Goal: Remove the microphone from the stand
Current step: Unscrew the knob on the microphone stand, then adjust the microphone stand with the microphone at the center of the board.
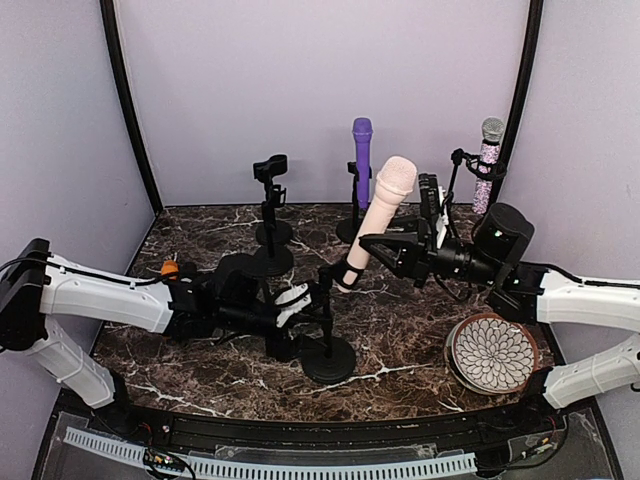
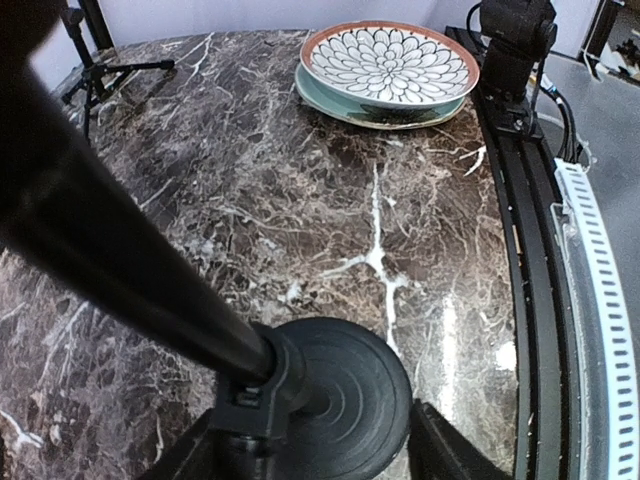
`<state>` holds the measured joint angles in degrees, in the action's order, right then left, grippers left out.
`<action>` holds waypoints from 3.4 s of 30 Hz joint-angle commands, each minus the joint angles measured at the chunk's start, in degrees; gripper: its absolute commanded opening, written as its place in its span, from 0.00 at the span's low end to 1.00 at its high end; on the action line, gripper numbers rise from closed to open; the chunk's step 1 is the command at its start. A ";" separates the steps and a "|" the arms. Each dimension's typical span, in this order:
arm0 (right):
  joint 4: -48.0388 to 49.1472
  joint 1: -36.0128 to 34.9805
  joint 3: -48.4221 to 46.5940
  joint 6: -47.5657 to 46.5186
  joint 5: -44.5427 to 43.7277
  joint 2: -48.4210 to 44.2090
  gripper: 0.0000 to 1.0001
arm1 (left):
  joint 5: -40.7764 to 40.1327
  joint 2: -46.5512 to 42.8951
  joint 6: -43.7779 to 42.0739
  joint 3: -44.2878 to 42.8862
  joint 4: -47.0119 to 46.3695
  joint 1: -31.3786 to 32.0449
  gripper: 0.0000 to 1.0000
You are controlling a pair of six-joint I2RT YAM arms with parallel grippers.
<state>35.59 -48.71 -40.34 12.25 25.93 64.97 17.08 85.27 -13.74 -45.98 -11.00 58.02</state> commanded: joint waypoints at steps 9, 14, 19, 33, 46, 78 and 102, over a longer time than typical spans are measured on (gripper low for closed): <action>3.25 0.10 0.43 1.37 -0.61 -0.54 0.11 | -5.70 -14.05 -6.34 9.79 -7.59 0.40 0.78; 4.09 0.10 0.90 1.67 -0.69 -0.46 0.11 | -5.93 -15.29 -12.78 9.18 -3.85 0.34 0.79; 4.96 0.08 1.72 1.88 -0.51 -0.49 0.11 | -7.63 -13.70 -20.93 8.07 -2.89 0.34 0.67; 5.37 0.10 2.87 2.34 -0.53 -0.81 0.11 | -4.47 -5.84 -17.81 3.16 -3.16 0.10 0.46; 5.40 0.08 2.50 2.45 -0.33 -0.27 0.11 | 1.10 -6.71 -9.47 3.69 -2.38 -1.51 0.28; -0.50 -0.05 -0.81 -0.58 3.95 0.75 0.11 | 30.54 3.60 29.39 -2.35 7.51 -7.82 0.07; -5.13 -0.07 -0.37 -3.15 1.43 -1.86 0.11 | 16.85 -1.66 26.60 -4.46 12.03 -8.55 0.71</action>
<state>31.64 -48.69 -40.12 10.09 28.77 63.11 44.60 91.74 17.80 -52.16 -1.21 49.19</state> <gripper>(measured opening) 0.331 0.628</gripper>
